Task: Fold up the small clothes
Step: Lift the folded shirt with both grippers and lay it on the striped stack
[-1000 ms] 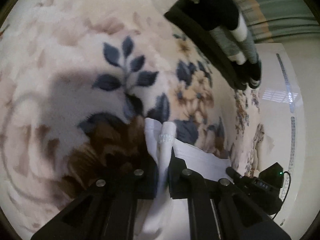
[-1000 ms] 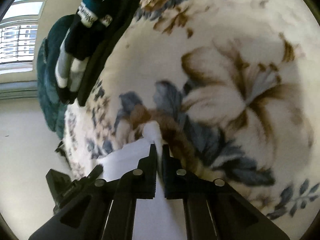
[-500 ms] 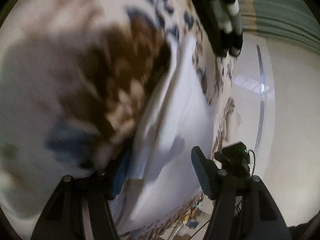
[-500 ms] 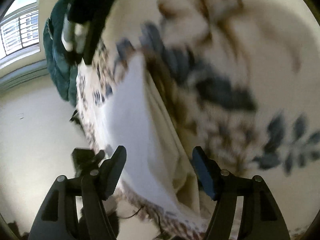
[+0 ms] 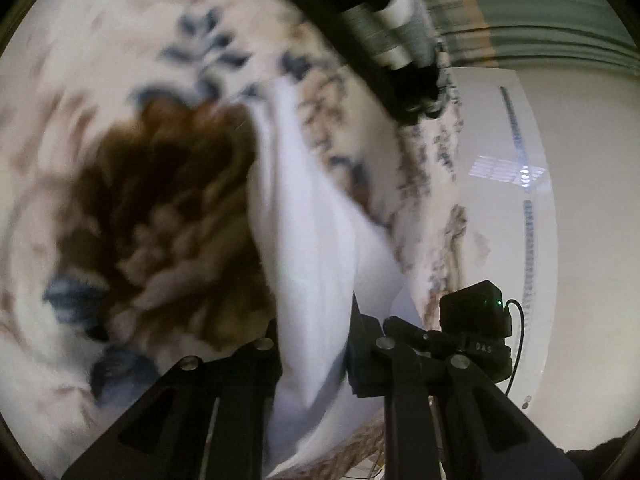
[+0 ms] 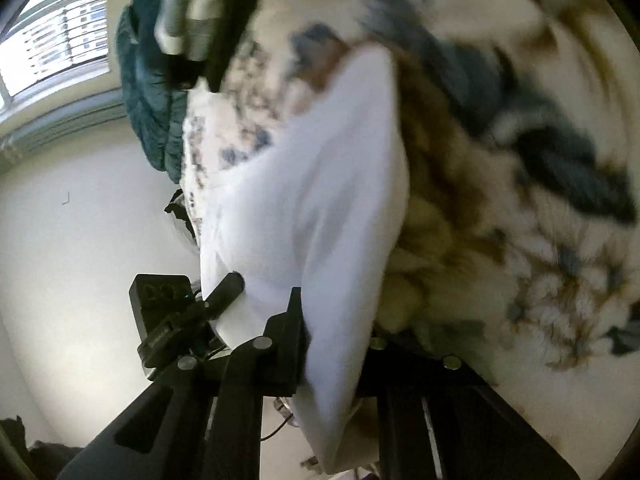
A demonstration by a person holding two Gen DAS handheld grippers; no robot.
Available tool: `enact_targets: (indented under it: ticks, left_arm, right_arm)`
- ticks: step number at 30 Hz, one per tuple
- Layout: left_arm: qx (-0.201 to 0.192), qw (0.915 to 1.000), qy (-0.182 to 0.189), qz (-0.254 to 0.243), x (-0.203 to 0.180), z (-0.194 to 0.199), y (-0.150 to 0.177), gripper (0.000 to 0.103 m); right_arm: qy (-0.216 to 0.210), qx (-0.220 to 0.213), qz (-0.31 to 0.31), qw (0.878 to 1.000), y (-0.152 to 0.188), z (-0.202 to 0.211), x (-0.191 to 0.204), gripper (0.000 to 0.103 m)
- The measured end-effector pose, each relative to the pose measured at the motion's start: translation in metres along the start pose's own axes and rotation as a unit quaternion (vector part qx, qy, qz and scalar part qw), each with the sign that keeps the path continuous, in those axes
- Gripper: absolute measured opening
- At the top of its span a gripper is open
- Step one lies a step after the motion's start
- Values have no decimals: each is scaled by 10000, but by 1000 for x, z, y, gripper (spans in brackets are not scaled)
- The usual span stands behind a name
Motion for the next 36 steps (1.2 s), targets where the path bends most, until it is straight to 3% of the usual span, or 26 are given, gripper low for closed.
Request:
enact_targets:
  ticks: [6, 12, 16, 21, 25, 27, 28, 29, 31, 32, 33, 34, 35, 36]
  left_arm:
    - [-437, 9981, 275, -329, -63, 34, -60, 14]
    - [-1069, 9909, 564, -589, -129, 46, -180, 14]
    - [-1424, 9852, 590, -751, -145, 37, -276, 15]
    - [-1212, 9888, 136, -866, -121, -18, -355, 18]
    - [-594, 9941, -467, -773, -82, -67, -365, 23]
    - [-558, 9948, -438, -734, -79, -68, -362, 24]
    - [-604, 9930, -601, -812, -81, -62, -359, 29]
    - [-696, 9902, -835, -881, -83, -56, -357, 35]
    - [-1001, 9784, -1413, -1127, -86, -40, -354, 48]
    - [-1186, 9665, -1878, -1290, -86, -29, -349, 59]
    - [-1325, 9534, -2294, -1440, -85, -22, -345, 66]
    - [-1424, 9415, -2624, -1563, -85, -17, -341, 78]
    - [-1503, 9278, -2978, -1670, -85, -12, -333, 93]
    - [-1540, 9193, -3204, -1688, -84, -12, -330, 99]
  right_arm:
    - [-56, -306, 730, 9968, -44, 49, 92, 14]
    - [-6, -826, 1545, 9845, -143, 89, 195, 14]
    - [32, -1074, 1905, 9758, -229, 90, 244, 14]
    - [519, -1124, 2015, 9716, -321, 58, 246, 14]
    - [1124, -980, 1809, 9721, -361, 28, 212, 14]
    - [1246, -965, 1742, 9720, -365, 25, 203, 17]
    - [1359, -984, 1734, 9705, -363, 27, 201, 20]
    - [1583, -1031, 1820, 9650, -360, 29, 200, 23]
    - [2233, -1137, 1948, 9483, -350, 34, 195, 51]
    - [2666, -1291, 2064, 9326, -345, 39, 193, 71]
    - [2940, -1398, 2156, 9206, -341, 42, 194, 83]
    - [3273, -1524, 2239, 9053, -336, 47, 191, 86]
    - [3721, -1687, 2311, 8830, -328, 52, 187, 96]
    - [3969, -1795, 2341, 8692, -320, 57, 184, 103]
Point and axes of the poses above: each gripper's, at about its wrist camera, not at the fingertips, and z roughly against the way its jaws point, x to its left, y to its underside, the point moved 10 cm from there along -z, roughly the way its jaws point, and after that the axes turned 2 degrees about -z, right-handed, at the moved point
